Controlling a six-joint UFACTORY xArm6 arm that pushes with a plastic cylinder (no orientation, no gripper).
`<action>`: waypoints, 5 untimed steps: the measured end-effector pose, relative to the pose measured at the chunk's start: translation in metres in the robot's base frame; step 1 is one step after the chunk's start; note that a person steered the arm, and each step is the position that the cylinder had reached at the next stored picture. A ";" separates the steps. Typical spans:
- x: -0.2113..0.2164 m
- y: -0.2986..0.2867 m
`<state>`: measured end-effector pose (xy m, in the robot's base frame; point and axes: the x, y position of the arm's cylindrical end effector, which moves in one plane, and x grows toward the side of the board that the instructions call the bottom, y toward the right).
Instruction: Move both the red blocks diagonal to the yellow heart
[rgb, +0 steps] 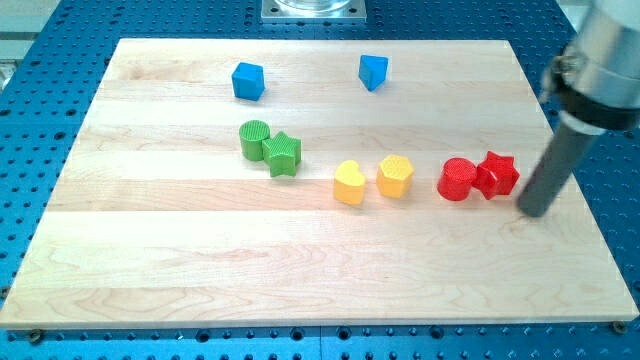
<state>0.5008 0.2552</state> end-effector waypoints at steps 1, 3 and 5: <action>0.002 0.006; -0.037 0.012; -0.003 -0.132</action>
<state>0.4981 0.1232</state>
